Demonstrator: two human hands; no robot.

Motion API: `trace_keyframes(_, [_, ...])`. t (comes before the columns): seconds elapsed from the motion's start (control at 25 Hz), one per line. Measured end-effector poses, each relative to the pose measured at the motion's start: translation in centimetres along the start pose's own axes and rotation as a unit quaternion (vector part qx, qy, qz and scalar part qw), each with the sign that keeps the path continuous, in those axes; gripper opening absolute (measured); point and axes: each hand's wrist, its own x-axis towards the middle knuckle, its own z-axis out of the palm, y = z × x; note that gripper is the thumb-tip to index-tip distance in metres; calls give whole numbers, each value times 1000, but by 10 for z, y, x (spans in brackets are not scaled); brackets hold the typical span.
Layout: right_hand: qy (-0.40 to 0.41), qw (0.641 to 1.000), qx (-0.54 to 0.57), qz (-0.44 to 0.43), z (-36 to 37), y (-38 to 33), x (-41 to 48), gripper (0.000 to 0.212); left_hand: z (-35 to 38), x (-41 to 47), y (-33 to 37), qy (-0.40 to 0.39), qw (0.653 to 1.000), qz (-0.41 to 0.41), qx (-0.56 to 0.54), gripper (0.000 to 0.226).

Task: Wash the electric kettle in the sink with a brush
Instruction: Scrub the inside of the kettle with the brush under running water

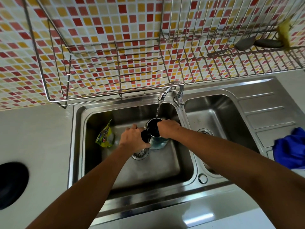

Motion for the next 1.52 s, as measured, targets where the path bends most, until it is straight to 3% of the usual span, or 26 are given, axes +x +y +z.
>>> trace_keyframes(0.12, [-76, 993, 87, -23, 3, -4, 7, 27, 1, -1, 0, 2, 1000, 1, 2, 69])
trace_keyframes(0.24, [-23, 997, 61, -48, 9, -10, 7, 27, 1, -2, 1, 13, 1000, -9, -6, 69])
trace_keyframes(0.32, [26, 999, -25, -32, 11, -5, 4, 30, 2, 0, 1, 13, 1000, -10, -9, 69])
trace_keyframes(0.4, [27, 999, -39, 0, 8, 0, 3, 31, 5, 1, 0, 6, 1000, -10, -6, 70])
trace_keyframes(0.48, [-21, 999, 20, 15, 2, -3, 3, 27, 5, 3, 0, 8, 1000, -8, -5, 70])
trace_keyframes(0.56, [-108, 981, 158, 44, 4, -8, 8, 17, 5, 2, 1, 10, 1000, -4, 2, 70])
trace_keyframes(0.6, [-149, 953, 254, 76, 6, -7, 9, 18, 6, 2, 1, 7, 1000, -7, 3, 71])
trace_keyframes(0.64, [-175, 895, 392, 123, 7, -4, 9, 21, 6, 2, 2, 4, 1000, -10, 3, 72])
trace_keyframes(0.72, [-201, 730, 627, 183, 2, 11, -2, 18, 7, 3, 0, 1, 1000, -16, -6, 73])
trace_keyframes(0.76, [-206, 672, 688, 181, -5, 23, -13, 14, 7, 3, 0, 0, 1000, -19, -10, 74])
trace_keyframes(0.8, [-207, 646, 716, 167, -11, 35, -21, 12, 7, 3, 0, -8, 1000, -21, -12, 74])
trace_keyframes(0.84, [-203, 658, 710, 144, -21, 49, -31, 15, 7, 2, 0, -13, 1000, -19, -11, 75])
trace_keyframes(0.92, [-183, 738, 641, 108, -35, 63, -39, 23, 6, 2, 0, -17, 1000, -15, -5, 76])
trace_keyframes(0.96, [-180, 757, 619, 104, -37, 63, -38, 23, 5, 1, 0, -19, 1000, -15, -3, 76])
trace_keyframes(1.04, [-188, 760, 611, 114, -28, 46, -28, 13, 3, 0, 1, -13, 1000, -8, 2, 74])
trace_keyframes(1.12, [-198, 724, 645, 142, -9, 18, -16, 9, 1, -1, 3, -6, 1000, 0, 11, 72])
trace_keyframes(1.16, [-200, 689, 678, 160, 1, 8, -9, 15, 1, 0, 3, -3, 1000, 2, 13, 72])
trace_keyframes(1.24, [-184, 567, 781, 186, 11, 2, -1, 21, 2, 0, 3, -8, 1000, -3, 6, 72])
trace_keyframes(1.4, [-109, 189, 961, 169, 12, 20, -27, 26, 6, 4, 0, -15, 1000, -9, 1, 81])
trace_keyframes(1.44, [-97, 116, 977, 153, 16, 24, -38, 24, 7, 5, -1, -18, 1000, -13, -2, 81])
trace_keyframes(1.52, [-91, 15, 987, 134, 29, 23, -47, 23, 7, 4, -2, -11, 1000, -7, 5, 82])
